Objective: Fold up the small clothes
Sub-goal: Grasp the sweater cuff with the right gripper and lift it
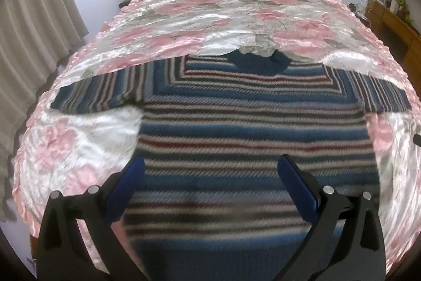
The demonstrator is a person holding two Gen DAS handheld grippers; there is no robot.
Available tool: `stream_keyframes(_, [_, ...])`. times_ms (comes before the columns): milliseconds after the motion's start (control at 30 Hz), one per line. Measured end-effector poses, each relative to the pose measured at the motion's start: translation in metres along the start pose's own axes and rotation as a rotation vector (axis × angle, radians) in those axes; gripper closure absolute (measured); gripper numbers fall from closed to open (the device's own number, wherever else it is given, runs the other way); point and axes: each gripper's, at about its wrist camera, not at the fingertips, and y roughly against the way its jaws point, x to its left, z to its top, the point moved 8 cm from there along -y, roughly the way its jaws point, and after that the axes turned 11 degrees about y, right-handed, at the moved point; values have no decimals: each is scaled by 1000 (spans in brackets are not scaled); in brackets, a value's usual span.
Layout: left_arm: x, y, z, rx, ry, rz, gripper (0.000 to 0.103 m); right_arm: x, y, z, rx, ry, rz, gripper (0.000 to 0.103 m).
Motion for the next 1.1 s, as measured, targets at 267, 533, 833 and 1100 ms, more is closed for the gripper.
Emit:
stream_keyframes(267, [-97, -52, 38, -8, -48, -37, 3, -138, -92, 66, 107, -192, -1, 4])
stream_keyframes(533, [-128, -99, 38, 26, -60, -30, 3, -192, -168, 80, 212, -284, 7, 4])
stream_keyframes(833, [-107, -129, 37, 24, -80, 36, 3, -223, -199, 92, 181, -402, 35, 37])
stream_keyframes(1100, [-80, -139, 36, 49, -48, 58, 3, -202, -162, 116, 22, -305, -7, 91])
